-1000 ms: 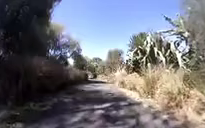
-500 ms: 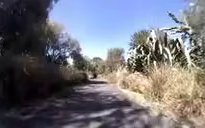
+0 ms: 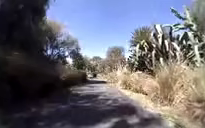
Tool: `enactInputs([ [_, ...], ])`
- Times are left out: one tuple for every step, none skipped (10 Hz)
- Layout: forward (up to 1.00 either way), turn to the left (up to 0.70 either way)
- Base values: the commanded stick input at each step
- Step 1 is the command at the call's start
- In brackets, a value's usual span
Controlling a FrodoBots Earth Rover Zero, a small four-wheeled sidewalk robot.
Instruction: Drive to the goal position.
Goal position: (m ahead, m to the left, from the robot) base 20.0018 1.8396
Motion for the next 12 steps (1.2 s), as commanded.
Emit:
enactInputs([
  [0.85, 0.00],
  [0.85, 0.34],
  [0.85, 0.34],
  [0.85, 0.34],
  [0.85, 0.00],
  [0.85, 0.00],
  [0.85, 0.00],
  [0.85, 0.00],
  [0.85, 0.00],
  [0.85, 0.00],
  [0.85, 0.00],
  [0.85, 0.00],
])
